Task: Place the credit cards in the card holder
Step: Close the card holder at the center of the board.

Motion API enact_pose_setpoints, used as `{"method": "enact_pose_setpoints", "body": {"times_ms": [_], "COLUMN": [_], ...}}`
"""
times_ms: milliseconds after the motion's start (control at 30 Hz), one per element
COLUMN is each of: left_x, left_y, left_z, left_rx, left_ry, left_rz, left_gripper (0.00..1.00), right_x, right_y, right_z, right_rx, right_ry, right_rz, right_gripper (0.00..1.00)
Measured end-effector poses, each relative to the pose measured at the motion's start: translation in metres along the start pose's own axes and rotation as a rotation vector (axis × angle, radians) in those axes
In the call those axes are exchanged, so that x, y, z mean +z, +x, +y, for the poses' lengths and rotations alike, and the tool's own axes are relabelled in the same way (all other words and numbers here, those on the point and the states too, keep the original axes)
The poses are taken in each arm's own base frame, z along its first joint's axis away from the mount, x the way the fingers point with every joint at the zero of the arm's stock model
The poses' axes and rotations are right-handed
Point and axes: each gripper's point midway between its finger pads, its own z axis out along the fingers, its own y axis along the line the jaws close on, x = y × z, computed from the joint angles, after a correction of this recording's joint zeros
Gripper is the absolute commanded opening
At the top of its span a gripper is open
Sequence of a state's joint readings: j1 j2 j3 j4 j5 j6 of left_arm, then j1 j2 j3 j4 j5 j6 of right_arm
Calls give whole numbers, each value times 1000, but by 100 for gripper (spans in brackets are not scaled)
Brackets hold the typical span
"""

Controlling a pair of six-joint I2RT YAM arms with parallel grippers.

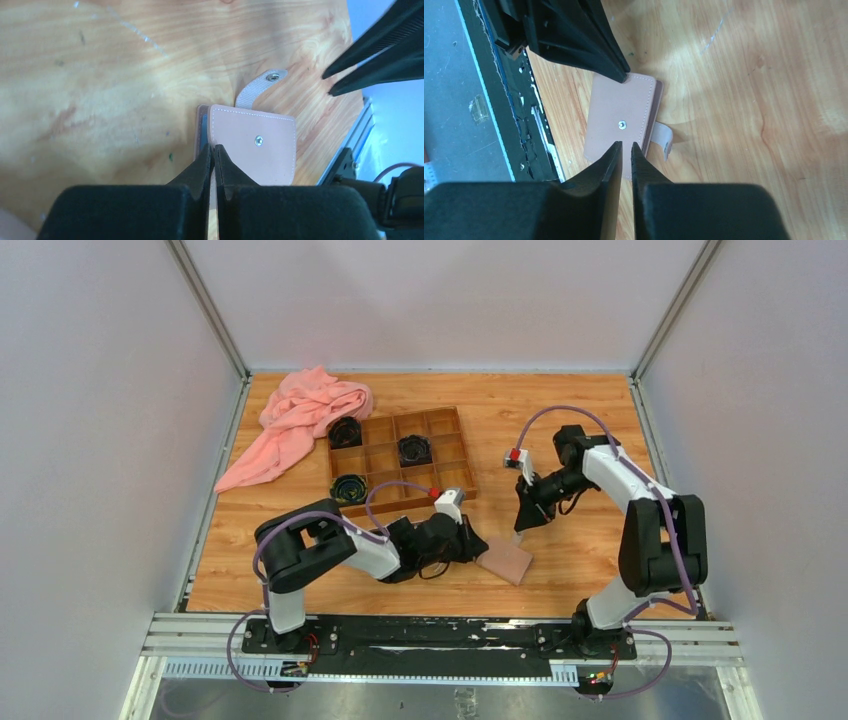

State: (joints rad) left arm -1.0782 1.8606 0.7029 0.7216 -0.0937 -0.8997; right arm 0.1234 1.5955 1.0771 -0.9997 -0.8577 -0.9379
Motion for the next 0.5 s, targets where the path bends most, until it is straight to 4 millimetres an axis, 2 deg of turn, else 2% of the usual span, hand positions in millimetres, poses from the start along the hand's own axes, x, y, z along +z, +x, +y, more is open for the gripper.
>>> {"method": "enact_pose_setpoints", "body": {"times_ms": [133,233,300,400,500], "left_x": [-8,-8,-8,-8,-7], "left_y": [6,5,4,4,4], "left_z": [1,1,1,2,1], "left_rx": [-107,-158,-189,-221,-233], "left_ry": [-56,-84,-101,-118,-127], "left_rz": [-58,-96,-119,-145,-165], "left_gripper": [0,0,0,0,0], "right_x": [-5,-4,-1,6,12], "right_y": [-7,2,12,33,56], "right_z": [11,20,25,33,42], "right_rx": [-73,-119,-163,-259,-345], "right_ry": [2,-14,-22,-15,3], "right_rz": [-40,-35,-25,-8,15], "right_gripper": [25,27,29,40,43]}}
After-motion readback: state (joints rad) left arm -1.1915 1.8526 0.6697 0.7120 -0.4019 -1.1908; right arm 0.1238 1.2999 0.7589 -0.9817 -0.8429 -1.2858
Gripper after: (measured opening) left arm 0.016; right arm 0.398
